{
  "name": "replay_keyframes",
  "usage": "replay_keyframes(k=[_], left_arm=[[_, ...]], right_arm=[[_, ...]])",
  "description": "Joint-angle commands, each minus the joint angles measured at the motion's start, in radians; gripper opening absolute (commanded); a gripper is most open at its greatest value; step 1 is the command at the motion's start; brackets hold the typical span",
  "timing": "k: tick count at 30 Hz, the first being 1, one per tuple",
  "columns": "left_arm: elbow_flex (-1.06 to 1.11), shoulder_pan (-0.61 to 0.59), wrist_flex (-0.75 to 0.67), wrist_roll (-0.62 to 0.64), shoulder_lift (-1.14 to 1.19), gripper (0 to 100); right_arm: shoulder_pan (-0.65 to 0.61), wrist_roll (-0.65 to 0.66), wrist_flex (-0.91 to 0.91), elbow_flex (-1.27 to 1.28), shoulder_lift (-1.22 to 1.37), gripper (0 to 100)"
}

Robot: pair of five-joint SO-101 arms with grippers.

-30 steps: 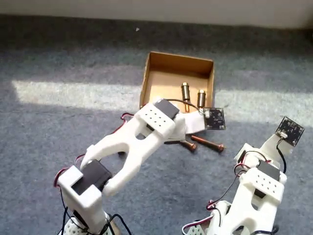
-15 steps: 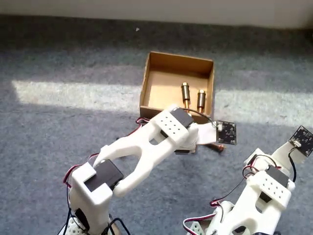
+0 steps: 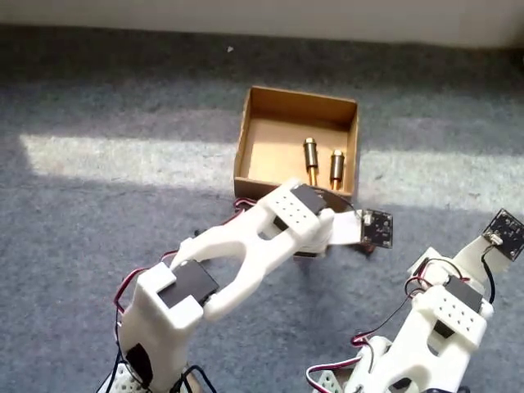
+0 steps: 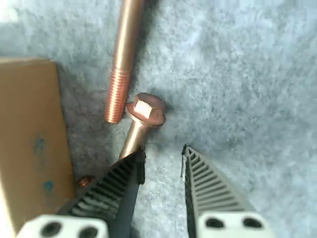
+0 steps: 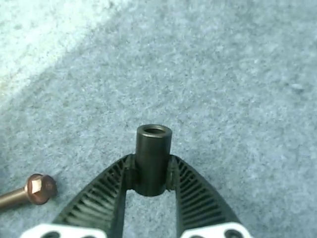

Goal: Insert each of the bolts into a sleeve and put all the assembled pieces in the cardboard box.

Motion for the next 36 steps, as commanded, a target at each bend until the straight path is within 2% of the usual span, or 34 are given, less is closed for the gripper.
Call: replay_keyframes(k=[1,9,15,20,25,36], left_arm=[[-0.102,-0.004,-0.021,-0.008,0.018,14],[-0.251,-0.005,0.028,-0.008,0.177,14],[-0.323,0.008,0.098,-0.008,0.22,1],[-0.326,0.007,0.132,-0.003,0.222,1],[-0.306,-0.008,0.17,-0.002,0.156,1],[-0.157,-0.108,0.17,0.117,-0.139,1]], right_arm=[[-0.015,0.011,-0.022,-0.061,-0.03,0.6],[-0.016,0.011,-0.022,-0.061,-0.03,0.7],[-0.016,0.011,-0.022,-0.061,-0.03,0.7],[-0.016,0.011,-0.022,-0.059,-0.03,0.7],[-0.016,0.011,-0.022,-0.059,-0.03,0.7],[-0.031,0.011,-0.022,-0.056,-0.03,0.7]])
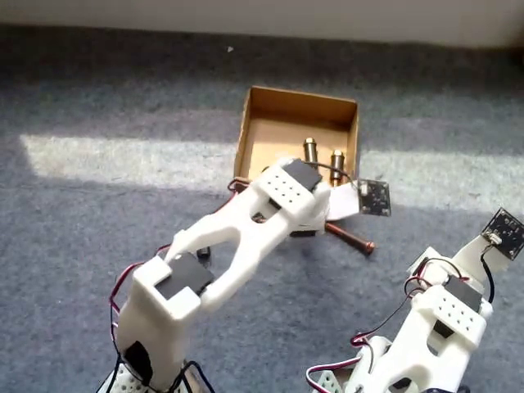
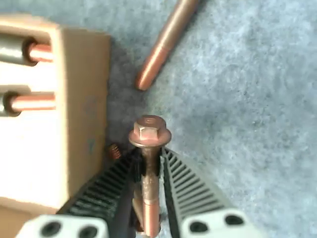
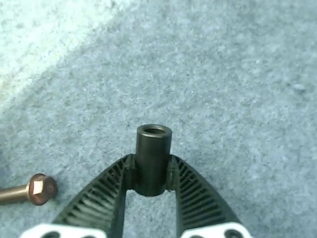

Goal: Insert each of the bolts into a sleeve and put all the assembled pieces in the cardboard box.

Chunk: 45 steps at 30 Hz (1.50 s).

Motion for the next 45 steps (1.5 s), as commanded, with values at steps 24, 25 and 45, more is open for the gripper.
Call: replay_keyframes(k=[24,25,45], left_arm=[[0.521,-0.136,-0.032,0.514,-0.957,1],[0.55,-0.151,-0.052,0.526,-0.993,1],[1.043,-0.395,-0.342,0.839,-1.693,1]], right_arm=[[-0.309,0.011,0.116,-0.076,-0.061,0.6],[-0.317,0.011,0.116,-0.073,-0.084,0.6],[-0.659,0.011,0.116,0.021,-0.65,0.6]])
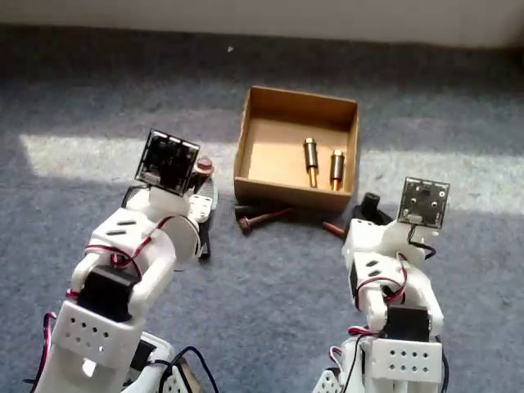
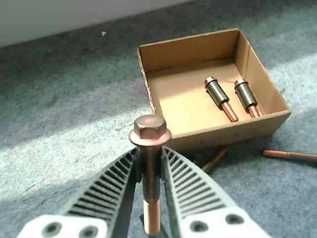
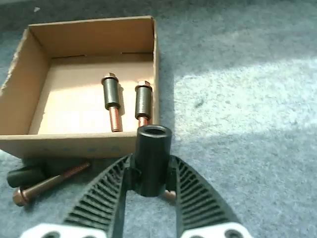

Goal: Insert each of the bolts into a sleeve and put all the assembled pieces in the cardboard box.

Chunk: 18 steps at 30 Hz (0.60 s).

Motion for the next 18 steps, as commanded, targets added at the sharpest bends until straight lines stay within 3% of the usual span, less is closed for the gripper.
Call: replay_keyframes(k=[1,5,9,13,18], left_arm=[[0.056,-0.012,-0.057,0.048,-0.156,1],[0.134,-0.03,-0.101,0.044,-0.26,1],[0.226,-0.102,-0.181,0.055,-0.36,1],[0.288,-0.185,-0.249,0.17,-0.456,1],[0.298,-0.208,-0.275,0.216,-0.526,1]], right_arm=[[-0.067,0.011,0.002,-0.008,-0.064,0.6],[-0.143,0.017,-0.002,-0.01,-0.082,0.6],[-0.249,0.109,-0.004,-0.012,-0.082,0.6],[-0.348,0.13,-0.056,-0.007,-0.079,0.6],[-0.449,0.135,-0.139,-0.007,-0.077,0.6]])
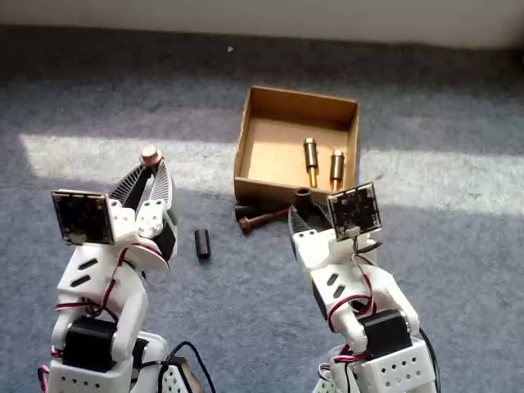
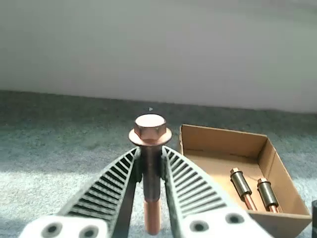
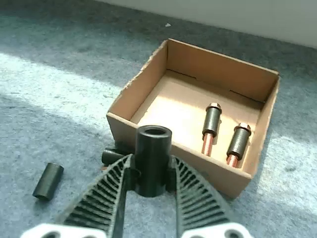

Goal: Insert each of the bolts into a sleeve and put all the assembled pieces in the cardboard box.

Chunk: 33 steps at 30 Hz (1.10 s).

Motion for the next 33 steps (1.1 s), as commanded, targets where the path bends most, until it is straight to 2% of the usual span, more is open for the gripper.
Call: replay_keyframes(k=[1,5,10,14,25,33], left_arm=[[-0.008,-0.015,-0.04,0.049,-0.062,1],[-0.013,-0.013,-0.101,0.057,-0.079,1],[-0.012,0.016,-0.17,0.057,-0.076,1],[-0.001,0.071,-0.158,0.057,-0.081,1],[0.004,0.104,-0.147,0.058,-0.081,1],[-0.005,0.145,-0.167,0.058,-0.079,1]], right_arm=[[-0.081,0.011,-0.073,-0.007,-0.013,0.6],[-0.156,0.008,-0.093,0.027,-0.016,0.7],[-0.219,0.006,-0.202,0.148,-0.019,0.7],[-0.216,0.005,-0.206,0.168,-0.021,0.6],[-0.225,0.003,-0.209,0.176,-0.021,0.6],[-0.334,0.011,-0.432,0.329,-0.021,0.9]])
